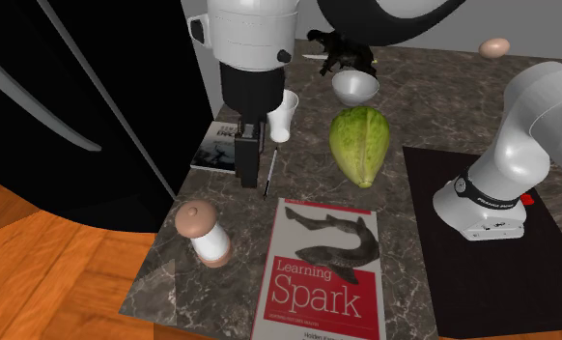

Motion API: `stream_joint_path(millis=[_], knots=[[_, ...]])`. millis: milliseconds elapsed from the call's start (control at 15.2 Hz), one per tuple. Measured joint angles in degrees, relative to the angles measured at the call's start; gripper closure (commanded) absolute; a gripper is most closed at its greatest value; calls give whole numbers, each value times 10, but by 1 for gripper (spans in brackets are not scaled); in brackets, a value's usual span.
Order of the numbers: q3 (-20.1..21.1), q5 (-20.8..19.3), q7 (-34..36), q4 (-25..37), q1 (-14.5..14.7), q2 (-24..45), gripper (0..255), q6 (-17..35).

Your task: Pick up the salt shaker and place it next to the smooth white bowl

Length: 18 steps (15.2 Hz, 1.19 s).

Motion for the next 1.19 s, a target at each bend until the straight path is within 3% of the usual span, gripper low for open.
stream_joint_path(millis=[528,1188], knots=[[16,-12,38,127,21,149,0,38],[18,-15,42,120,29,188,0,86]])
